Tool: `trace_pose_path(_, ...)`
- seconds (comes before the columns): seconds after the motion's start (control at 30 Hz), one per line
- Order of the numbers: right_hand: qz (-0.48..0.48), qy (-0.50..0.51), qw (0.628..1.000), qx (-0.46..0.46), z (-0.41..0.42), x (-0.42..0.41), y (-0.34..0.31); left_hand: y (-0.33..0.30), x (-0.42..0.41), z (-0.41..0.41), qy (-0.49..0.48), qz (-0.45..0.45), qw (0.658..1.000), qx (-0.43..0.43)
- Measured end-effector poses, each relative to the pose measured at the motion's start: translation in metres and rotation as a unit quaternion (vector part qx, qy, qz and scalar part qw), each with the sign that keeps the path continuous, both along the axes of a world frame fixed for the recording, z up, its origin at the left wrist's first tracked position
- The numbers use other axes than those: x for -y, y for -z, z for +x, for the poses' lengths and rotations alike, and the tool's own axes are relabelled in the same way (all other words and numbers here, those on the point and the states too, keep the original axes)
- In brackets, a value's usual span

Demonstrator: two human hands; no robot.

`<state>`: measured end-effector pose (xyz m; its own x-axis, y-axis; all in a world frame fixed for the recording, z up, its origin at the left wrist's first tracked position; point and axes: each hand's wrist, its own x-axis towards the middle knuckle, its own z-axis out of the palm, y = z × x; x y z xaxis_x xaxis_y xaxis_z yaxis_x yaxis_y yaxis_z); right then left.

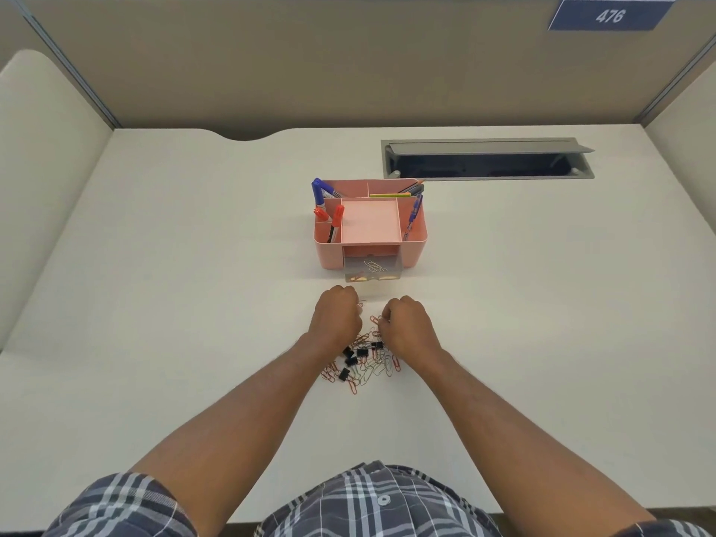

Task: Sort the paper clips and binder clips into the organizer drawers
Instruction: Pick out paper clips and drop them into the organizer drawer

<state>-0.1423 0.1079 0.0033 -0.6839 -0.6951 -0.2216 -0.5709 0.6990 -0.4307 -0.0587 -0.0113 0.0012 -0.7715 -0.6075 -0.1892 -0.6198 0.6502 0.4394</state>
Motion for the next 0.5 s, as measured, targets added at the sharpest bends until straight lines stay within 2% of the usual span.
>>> trace_pose_path(0.5,0.036,-0.061,0.997,-0.035,0.007,0.006,-0.002,-0.011,0.0,0.001,0.006,0.019,1.0,0.0)
